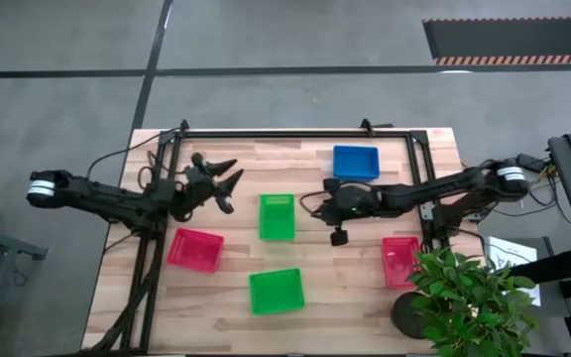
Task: Stack baskets by color
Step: Stack the top green bin on top of the stacked green bins
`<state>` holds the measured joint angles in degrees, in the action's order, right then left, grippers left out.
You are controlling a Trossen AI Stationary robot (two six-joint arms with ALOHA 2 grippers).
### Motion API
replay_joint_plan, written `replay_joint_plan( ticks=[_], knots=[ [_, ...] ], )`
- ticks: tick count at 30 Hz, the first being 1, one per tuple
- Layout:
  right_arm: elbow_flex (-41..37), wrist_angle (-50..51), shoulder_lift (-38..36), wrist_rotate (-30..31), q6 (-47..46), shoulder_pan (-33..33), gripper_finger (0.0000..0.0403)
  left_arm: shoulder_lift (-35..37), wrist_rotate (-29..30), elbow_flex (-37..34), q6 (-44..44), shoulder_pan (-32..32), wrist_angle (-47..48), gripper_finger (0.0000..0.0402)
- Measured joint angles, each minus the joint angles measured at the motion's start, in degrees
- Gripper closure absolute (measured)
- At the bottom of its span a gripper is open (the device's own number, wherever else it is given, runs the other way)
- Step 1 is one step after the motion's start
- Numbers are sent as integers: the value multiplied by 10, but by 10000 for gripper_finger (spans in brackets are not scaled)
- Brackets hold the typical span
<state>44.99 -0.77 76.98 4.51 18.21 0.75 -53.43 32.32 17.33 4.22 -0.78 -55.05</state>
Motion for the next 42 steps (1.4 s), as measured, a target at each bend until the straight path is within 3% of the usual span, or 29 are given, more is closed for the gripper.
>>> replay_joint_plan(
  ticks=[15,23,33,37,42],
  knots=[
    [-163,-138,-209,0,65,0,394,-182,0,144,-150,-58,43,249],
    [-199,-111,-303,0,57,0,394,-254,27,314,-305,-60,362,249],
    [-214,-53,-392,0,48,0,394,-405,32,620,-579,-60,918,249],
    [-218,-51,-401,0,53,0,394,-469,3,716,-641,-60,1016,249],
    [-219,-49,-401,-1,63,0,394,-539,-32,775,-684,-59,1020,249]
  ],
)
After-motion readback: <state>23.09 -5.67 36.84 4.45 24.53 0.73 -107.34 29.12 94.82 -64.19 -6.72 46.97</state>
